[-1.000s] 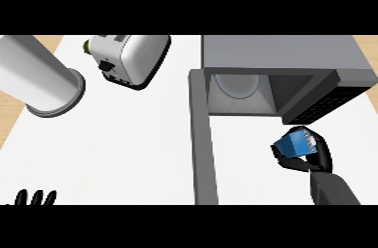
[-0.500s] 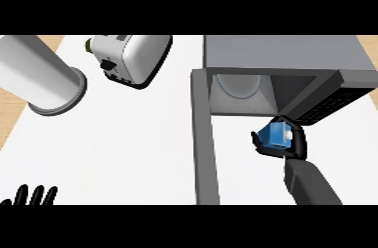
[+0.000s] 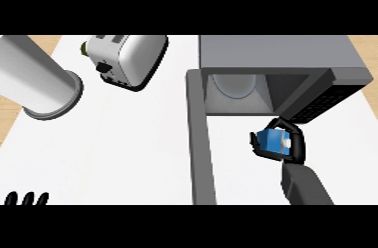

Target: Pick up the milk, place it into the microwave and close the microwave

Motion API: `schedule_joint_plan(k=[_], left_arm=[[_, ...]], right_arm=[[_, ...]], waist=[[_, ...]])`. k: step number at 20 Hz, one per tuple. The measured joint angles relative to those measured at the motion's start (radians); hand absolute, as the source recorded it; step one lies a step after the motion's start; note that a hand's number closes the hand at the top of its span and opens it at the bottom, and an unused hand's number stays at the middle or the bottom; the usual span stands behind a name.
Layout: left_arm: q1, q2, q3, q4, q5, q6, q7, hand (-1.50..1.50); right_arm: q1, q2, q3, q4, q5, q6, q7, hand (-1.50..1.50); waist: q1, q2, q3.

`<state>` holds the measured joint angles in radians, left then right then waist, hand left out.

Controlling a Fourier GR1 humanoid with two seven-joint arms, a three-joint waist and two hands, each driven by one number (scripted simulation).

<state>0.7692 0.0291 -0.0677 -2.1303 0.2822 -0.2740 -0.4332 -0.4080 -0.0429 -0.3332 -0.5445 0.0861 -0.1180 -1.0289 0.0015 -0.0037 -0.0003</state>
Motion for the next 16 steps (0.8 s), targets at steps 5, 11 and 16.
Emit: schedule_joint_plan(k=[5, 11, 16], left_arm=[[0.014, 0.014, 0.009, -0.005, 0.023, -0.026, 0.007, -1.50], [0.026, -0.003, -0.021, 0.001, -0.006, -0.031, -0.010, -1.50], [0.034, -0.019, -0.050, 0.000, -0.028, -0.008, -0.022, -1.50]], right_arm=[[0.128, 0.024, 0.086, -0.242, -0.006, -0.006, 0.084, 1.50], [0.338, 0.031, 0.189, -0.582, 0.006, 0.009, 0.259, 1.50], [0.468, 0.039, 0.283, -0.834, -0.058, 0.082, 0.380, 1.50]], waist=[[-0.010, -0.004, -0.001], [-0.011, -0.003, -0.001], [-0.010, -0.002, -0.001]])
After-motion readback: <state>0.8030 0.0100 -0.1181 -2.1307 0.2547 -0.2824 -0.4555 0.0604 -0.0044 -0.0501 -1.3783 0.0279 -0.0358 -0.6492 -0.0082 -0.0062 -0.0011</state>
